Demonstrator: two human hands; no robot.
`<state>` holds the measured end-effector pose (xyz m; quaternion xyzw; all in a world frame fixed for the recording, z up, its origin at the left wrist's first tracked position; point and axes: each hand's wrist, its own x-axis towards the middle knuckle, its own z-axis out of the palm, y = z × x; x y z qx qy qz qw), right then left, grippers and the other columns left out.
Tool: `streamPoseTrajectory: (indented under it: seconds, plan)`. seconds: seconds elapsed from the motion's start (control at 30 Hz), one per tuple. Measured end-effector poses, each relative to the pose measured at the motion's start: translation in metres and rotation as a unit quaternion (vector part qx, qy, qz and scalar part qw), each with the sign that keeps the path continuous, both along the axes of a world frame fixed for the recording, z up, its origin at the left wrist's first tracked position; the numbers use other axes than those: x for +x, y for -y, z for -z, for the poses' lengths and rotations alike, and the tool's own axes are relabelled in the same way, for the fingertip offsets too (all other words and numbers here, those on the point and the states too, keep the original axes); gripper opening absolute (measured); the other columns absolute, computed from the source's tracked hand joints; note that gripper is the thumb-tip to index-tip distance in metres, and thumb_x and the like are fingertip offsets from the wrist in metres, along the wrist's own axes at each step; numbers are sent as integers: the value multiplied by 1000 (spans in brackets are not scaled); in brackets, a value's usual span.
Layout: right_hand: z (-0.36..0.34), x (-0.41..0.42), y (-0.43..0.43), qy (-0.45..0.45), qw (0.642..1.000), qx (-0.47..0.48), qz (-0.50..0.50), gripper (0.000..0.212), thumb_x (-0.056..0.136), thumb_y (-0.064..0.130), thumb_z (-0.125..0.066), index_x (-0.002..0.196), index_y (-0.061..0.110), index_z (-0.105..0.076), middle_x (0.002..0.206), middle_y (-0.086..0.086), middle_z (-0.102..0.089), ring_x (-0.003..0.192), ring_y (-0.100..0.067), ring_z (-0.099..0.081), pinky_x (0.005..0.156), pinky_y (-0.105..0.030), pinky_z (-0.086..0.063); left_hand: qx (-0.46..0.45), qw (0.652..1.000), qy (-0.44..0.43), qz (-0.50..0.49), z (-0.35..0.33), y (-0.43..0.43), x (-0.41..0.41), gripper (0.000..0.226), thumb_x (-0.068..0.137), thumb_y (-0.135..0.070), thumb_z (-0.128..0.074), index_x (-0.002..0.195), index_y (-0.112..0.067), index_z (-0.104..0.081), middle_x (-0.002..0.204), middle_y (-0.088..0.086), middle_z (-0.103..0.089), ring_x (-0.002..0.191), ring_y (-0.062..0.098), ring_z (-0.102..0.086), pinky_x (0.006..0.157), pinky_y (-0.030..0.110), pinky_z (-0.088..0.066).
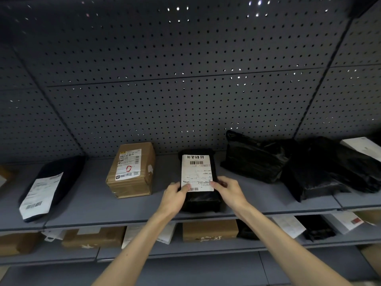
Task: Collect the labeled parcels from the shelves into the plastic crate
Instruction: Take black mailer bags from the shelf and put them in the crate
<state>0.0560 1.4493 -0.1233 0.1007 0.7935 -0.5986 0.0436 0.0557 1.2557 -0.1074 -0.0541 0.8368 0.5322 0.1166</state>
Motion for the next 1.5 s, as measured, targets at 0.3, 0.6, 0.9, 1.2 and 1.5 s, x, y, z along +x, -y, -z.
streamPoseTrajectory:
  seconds: [0.3,0.6,0.9,1.2,1.5]
  plan:
    - [-18,5,6,-39,997,-63,-10,29,97,14,-62,125,22,-58,111,18,-61,100,11,-55,75,1,-41,95,995,-27,-4,-13,6,9,38,100,-27,-61,138,-29,-57,123,-19,-66,119,0,-58,102,20,-40]
    - [-50,-16,-13,-69,997,12,-12,48,87,30,-74,126,9,-56,117,-3,-63,111,-15,-60,92,-26,-47,93,993,-74,14,-58,34,-18,48,91,-14,-73,133,-30,-56,108,-22,-64,94,-17,-62,90,6,-47]
    - [-77,-23,-38,-62,994,-84,8,75,70,47,-85,128,15,-51,118,0,-67,104,-12,-66,81,-22,-52,179,982,-37,43,-91,55,-36,41,73,-16,-81,112,-26,-71,100,-4,-79,102,9,-71,91,22,-49]
    - [-83,-13,-43,-17,961,-278,-2,45,85,24,-74,123,1,-63,109,-13,-74,101,-28,-72,90,-48,-56,253,967,-37,-16,-75,43,-38,65,68,-31,-84,130,-24,-64,116,2,-75,113,18,-69,106,43,-50]
    - [-66,-17,-27,-16,879,-468,91,75,71,10,-84,137,2,-49,120,-17,-69,108,-35,-68,95,-52,-54,361,928,22,-93,-37,-2,-11,91,71,-40,-82,145,-6,-43,122,13,-71,112,21,-70,92,47,-59]
